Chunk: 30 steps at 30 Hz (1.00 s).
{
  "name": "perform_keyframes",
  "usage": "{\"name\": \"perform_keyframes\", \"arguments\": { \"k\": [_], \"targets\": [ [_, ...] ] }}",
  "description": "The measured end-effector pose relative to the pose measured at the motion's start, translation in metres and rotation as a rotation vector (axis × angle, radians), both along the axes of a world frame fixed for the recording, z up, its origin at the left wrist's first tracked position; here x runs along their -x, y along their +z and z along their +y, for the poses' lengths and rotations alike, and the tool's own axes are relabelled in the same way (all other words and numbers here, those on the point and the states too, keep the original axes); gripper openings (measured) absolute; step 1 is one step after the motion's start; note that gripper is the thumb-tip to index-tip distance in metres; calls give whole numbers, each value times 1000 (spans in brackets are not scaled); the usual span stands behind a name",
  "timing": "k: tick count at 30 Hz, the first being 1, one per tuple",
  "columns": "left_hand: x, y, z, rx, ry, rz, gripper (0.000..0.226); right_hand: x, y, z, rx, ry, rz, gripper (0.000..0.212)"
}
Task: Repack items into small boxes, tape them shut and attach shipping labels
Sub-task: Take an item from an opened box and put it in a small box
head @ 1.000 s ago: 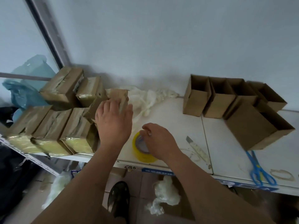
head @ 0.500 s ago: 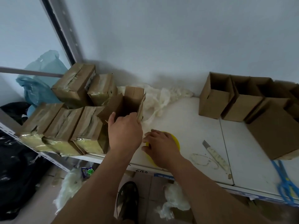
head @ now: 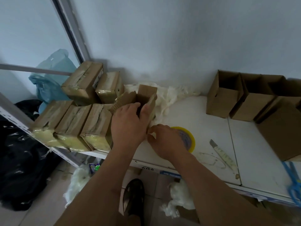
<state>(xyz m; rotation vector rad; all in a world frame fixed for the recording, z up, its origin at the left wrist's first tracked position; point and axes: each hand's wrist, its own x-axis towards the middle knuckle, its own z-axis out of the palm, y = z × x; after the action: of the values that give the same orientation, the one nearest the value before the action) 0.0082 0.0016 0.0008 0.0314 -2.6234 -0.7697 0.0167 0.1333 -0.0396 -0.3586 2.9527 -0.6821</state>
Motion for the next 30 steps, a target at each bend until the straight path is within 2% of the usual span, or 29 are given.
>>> {"name": "perform_keyframes", "arguments": {
  "k": [2,5,8,11,14,19,23,25,28,30],
  "targets": [
    [-6,4,-12,-48,21,35,64,-2,4,-18,41,33,-21,31],
    [-18,5,-35,-114,91,75,49,-8,10,-44,91,70,-28,40],
    [-25,-6,-67,-128,201,-18,40,-16,16,-69,206,23,-56,39],
    [-32,-20,-107,-71,285,-127,50,-24,21,-94,332,51,-102,26],
    [-39,-24,-131,-112,341,-218,42,-28,18,-112,471,-1,-116,34],
    [-42,-23,-137,-41,351,-312,47,-24,8,-128,573,-66,-172,48],
    [-43,-19,-127,206,326,-324,40,-23,12,-129,665,-96,-201,33],
    [-42,-17,-122,264,291,-327,38,-22,15,-128,687,-105,-223,29],
    [-41,-18,-118,245,240,-323,37,-23,16,-126,726,-115,-246,20],
    [-42,-16,-118,178,235,-327,37,-23,16,-126,754,-117,-251,23]
  ]
}}
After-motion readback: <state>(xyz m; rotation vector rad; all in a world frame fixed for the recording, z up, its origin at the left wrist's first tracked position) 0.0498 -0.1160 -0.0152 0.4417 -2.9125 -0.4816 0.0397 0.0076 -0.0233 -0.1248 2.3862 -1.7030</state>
